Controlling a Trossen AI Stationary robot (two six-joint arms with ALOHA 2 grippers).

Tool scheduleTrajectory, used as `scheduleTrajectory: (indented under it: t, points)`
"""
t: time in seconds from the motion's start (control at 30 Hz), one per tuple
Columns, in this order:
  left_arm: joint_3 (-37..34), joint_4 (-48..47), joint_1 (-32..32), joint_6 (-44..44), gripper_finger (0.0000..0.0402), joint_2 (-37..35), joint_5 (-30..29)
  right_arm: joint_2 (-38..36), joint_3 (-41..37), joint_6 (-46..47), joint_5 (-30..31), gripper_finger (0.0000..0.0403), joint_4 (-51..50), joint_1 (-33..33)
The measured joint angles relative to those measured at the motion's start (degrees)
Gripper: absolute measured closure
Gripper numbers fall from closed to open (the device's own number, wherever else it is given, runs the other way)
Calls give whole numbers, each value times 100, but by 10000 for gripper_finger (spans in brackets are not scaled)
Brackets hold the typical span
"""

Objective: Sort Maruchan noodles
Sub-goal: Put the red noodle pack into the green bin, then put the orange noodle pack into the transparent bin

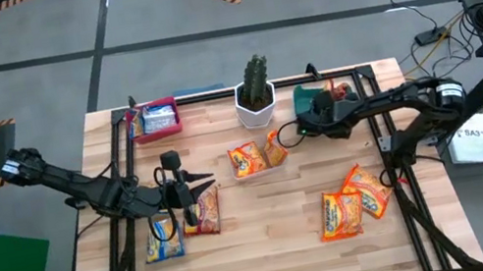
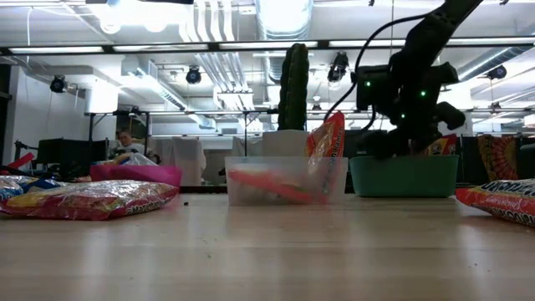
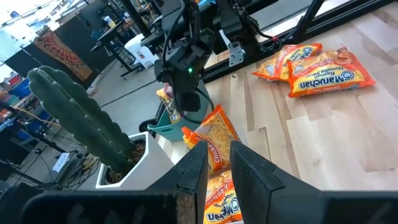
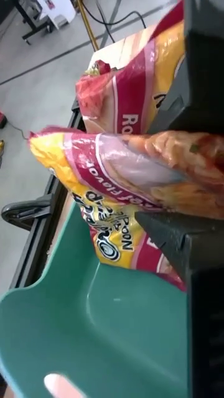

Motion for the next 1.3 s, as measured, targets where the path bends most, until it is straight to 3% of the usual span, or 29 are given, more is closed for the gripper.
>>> scheduleTrajectory:
  t: [0.23,0.4,0.67,0.8,0.97,1.2,1.3]
  points:
    - [0,0,0,-3,350,0,0,-563,-2,-6,-152,229,-214,0]
    - [0,-1,0,-14,350,0,0,-1180,-2,-11,-589,223,-262,5]
    - [0,-2,0,-68,350,0,2,-2167,-2,-17,-2274,233,-171,305]
    - [0,-2,0,-130,350,0,4,-2414,-4,-15,-2672,238,193,997]
    - [0,-2,0,-255,350,0,11,-2449,-4,17,-2667,246,980,2283]
    - [0,2,0,-395,350,0,11,-1783,-4,255,-2706,256,1995,3860]
    - [0,14,-2,-435,350,0,10,-1401,-4,660,-3206,259,2076,4280]
